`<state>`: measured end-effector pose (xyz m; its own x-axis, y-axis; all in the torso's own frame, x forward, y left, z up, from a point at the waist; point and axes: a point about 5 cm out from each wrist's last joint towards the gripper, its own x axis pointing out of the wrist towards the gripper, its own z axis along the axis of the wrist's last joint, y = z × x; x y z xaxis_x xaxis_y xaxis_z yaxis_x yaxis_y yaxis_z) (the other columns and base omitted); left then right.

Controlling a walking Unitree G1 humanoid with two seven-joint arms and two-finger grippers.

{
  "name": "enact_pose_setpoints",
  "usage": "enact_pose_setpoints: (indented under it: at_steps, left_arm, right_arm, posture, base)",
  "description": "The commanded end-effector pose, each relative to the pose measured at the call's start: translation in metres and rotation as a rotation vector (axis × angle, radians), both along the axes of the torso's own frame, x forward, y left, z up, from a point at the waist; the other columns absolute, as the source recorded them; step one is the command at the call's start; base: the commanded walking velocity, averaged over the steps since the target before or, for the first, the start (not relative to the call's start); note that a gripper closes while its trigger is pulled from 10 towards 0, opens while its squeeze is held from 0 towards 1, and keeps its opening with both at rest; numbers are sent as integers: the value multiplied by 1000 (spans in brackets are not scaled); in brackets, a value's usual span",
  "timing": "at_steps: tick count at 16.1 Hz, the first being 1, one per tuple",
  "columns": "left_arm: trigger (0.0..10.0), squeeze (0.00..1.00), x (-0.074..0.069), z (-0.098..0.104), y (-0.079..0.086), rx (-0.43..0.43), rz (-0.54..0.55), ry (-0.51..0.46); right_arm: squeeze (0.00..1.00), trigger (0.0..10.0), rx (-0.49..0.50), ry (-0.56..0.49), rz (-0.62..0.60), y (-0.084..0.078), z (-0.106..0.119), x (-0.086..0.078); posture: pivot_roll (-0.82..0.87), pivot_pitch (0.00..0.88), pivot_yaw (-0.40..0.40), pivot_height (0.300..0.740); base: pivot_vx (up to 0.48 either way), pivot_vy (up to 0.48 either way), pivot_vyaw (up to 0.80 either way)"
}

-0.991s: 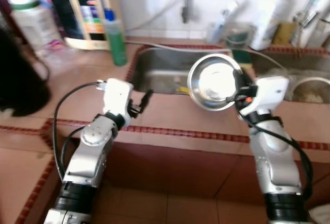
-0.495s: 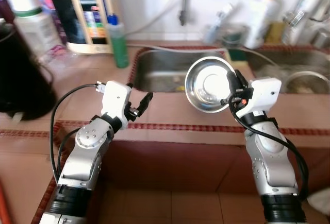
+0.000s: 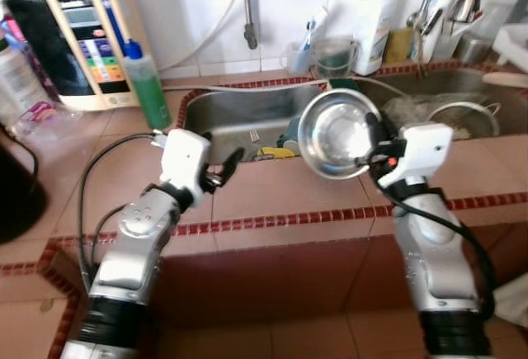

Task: Kitchen organization

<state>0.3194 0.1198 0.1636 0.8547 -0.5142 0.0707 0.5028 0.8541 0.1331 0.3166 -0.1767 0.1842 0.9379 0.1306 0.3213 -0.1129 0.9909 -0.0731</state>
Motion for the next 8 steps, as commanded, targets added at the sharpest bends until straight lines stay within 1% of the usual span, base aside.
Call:
enact_pose_setpoints:
  at_steps: [1,8]
  left_arm:
    - [10000,0,1,5,7,14,16,-17]
    - [10000,0,1,5,7,12,13,-14]
  right_arm:
    - [0,10000,3,-32,19,5,8,2]
    - [0,10000,0,-33,16,5,9,2]
  posture:
    - [-187,19,45,740]
    - [-188,22,47,740]
  base:
    - [345,0,0]
    - [343,0,0]
